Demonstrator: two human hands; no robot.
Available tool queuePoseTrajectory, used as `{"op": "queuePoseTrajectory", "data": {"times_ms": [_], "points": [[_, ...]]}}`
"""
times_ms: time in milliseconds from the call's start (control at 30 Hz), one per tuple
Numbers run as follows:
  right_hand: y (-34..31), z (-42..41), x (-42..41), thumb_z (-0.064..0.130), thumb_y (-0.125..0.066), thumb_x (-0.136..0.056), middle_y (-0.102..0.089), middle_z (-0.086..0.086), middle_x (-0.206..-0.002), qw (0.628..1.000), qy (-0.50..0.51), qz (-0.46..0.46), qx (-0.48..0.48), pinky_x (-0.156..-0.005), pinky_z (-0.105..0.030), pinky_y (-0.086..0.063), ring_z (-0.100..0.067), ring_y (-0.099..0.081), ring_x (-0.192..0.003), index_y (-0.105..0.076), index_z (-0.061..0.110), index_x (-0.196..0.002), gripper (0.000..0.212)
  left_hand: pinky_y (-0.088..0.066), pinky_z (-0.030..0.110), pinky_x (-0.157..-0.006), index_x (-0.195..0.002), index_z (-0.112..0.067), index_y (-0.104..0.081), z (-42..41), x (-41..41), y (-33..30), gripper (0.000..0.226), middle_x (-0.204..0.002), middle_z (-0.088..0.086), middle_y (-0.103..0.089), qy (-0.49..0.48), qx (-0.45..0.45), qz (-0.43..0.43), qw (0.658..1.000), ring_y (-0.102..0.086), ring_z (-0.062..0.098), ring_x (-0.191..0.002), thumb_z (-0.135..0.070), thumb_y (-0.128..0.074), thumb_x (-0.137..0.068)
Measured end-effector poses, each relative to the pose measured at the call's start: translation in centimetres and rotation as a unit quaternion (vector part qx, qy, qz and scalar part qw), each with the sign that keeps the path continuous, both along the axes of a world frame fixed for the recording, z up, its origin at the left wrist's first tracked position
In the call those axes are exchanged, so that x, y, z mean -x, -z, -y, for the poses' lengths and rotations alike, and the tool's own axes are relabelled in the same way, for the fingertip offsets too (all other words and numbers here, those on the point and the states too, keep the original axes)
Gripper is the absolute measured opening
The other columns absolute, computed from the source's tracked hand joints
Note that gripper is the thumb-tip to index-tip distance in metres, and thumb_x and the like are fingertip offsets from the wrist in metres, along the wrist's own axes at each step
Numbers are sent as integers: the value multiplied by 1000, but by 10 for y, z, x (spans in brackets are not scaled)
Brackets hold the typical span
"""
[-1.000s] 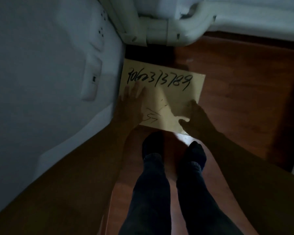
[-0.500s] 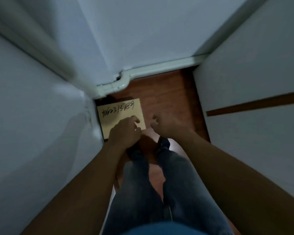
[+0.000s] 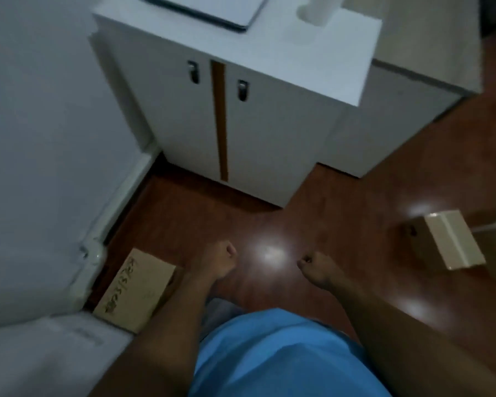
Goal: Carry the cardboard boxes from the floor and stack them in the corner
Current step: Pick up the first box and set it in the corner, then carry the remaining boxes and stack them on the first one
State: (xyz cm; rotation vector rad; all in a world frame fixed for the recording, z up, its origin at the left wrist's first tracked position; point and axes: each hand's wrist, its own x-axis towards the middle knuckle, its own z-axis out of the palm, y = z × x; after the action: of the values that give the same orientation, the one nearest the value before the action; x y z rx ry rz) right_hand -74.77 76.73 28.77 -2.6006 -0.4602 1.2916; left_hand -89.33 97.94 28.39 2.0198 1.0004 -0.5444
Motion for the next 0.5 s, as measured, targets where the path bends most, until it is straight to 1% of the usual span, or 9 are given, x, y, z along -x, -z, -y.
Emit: {"op": "queuePoseTrajectory", "data": {"times_ms": [100, 133, 233, 300, 333, 367, 400, 467, 500], "points": [[10, 104, -11, 34, -51, -97, -63, -12, -94, 997, 79, -20, -3, -72, -25, -36, -24, -62, -91, -67, 11, -97, 28, -51, 28, -77, -89, -23, -71, 69, -52, 5, 14, -98, -2, -72, 72, 5, 4, 997, -66, 19, -91, -21, -58, -87], [12, 138, -14, 35, -51, -97, -65, -12, -99, 994, 107, -24, -6, -74, -25, -36, -24, -62, -93, -69, 11, -102, 31, -49, 26, -75, -87, -22, -71, 98, -68, 6, 13, -97, -2, -72, 94, 11, 5, 995, -66, 19, -90, -20, -58, -87], [11, 242, -15, 38, -52, -95, -70, -14, -112, 978, 205, -25, 3, -73, -26, -40, -23, -58, -87, -70, 7, -108, 38, -49, 24, -67, -82, -16, -71, 199, -113, 13, 14, -86, 3, -71, 177, 44, 5, 983, -66, 22, -84, -18, -58, -87], [10, 305, -14, 36, -53, -96, -68, -18, -120, 961, 275, -20, 12, -77, -27, -43, -29, -64, -99, -69, 3, -111, 40, -44, 14, -54, -73, -18, -66, 267, -138, 12, 16, -73, -3, -65, 248, 59, 9, 967, -64, 21, -79, -17, -59, -87], [9, 333, -13, 35, -54, -96, -67, -19, -122, 950, 311, -15, 15, -82, -28, -45, -31, -63, -107, -69, 2, -113, 40, -42, 13, -52, -69, -22, -63, 298, -149, 10, 19, -69, -6, -63, 279, 60, 14, 958, -62, 19, -76, -19, -60, -87], [8, 359, -12, 34, -55, -96, -67, -19, -121, 939, 343, -14, 14, -83, -28, -45, -31, -63, -110, -69, 2, -112, 38, -46, 18, -55, -68, -23, -62, 326, -160, 7, 19, -69, -6, -63, 303, 65, 17, 951, -63, 19, -76, -22, -60, -87], [8, 383, -10, 31, -56, -96, -69, -18, -115, 927, 374, -19, 9, -79, -28, -45, -30, -64, -105, -69, 4, -107, 32, -52, 26, -62, -71, -24, -63, 351, -171, 4, 16, -73, -3, -66, 321, 77, 15, 944, -65, 21, -77, -26, -60, -87], [8, 418, -7, 27, -57, -96, -67, -10, -90, 905, 425, -39, -8, -64, -24, -42, -21, -62, -80, -67, 10, -93, 20, -55, 39, -73, -80, -21, -66, 392, -192, 2, 11, -82, 3, -69, 363, 95, 7, 927, -67, 24, -80, -28, -59, -86], [9, 431, -8, 26, -57, -96, -63, -5, -80, 896, 441, -53, -13, -56, -22, -39, -15, -57, -68, -66, 10, -90, 19, -56, 42, -76, -82, -19, -66, 407, -203, 2, 12, -85, 5, -70, 384, 101, 0, 918, -68, 26, -82, -27, -59, -87]]}}
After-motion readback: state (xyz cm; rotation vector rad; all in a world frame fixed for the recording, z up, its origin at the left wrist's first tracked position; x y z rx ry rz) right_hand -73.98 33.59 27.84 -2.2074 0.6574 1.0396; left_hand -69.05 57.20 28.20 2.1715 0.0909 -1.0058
